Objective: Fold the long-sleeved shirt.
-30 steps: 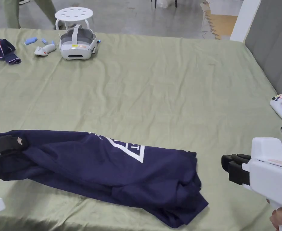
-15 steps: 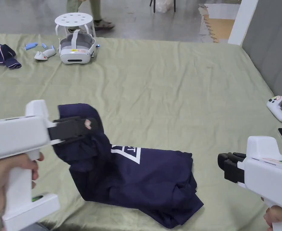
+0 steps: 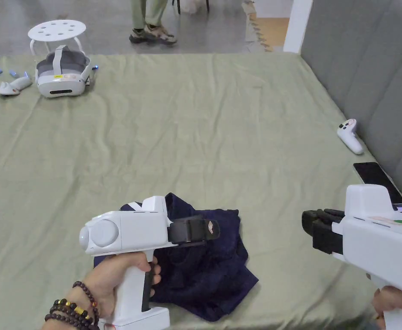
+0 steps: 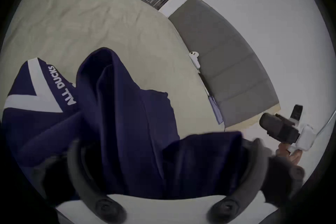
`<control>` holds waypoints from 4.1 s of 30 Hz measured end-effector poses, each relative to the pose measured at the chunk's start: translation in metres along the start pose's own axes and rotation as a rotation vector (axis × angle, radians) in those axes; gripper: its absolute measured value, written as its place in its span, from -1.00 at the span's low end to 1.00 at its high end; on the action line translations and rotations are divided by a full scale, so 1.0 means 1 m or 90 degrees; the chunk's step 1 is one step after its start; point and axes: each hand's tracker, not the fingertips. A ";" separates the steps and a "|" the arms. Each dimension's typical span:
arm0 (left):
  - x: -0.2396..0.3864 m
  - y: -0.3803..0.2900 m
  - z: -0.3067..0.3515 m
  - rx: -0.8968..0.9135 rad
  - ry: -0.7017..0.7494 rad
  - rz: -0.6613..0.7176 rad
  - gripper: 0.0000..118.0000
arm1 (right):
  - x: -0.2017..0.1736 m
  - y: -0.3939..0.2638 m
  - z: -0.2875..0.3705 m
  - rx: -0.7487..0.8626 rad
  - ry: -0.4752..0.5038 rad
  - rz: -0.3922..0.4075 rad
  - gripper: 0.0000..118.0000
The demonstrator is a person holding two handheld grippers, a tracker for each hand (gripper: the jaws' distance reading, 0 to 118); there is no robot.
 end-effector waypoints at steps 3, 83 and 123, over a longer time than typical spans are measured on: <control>0.010 0.011 0.016 0.007 -0.018 -0.002 0.85 | 0.008 -0.003 0.000 -0.003 -0.007 -0.011 -0.99; -0.112 -0.021 0.108 0.177 0.039 0.288 0.87 | -0.035 -0.072 -0.185 -0.169 0.198 -0.210 -1.00; -0.203 0.066 0.307 0.200 0.250 0.076 -0.63 | -0.359 0.047 -0.211 0.178 0.244 0.207 -1.00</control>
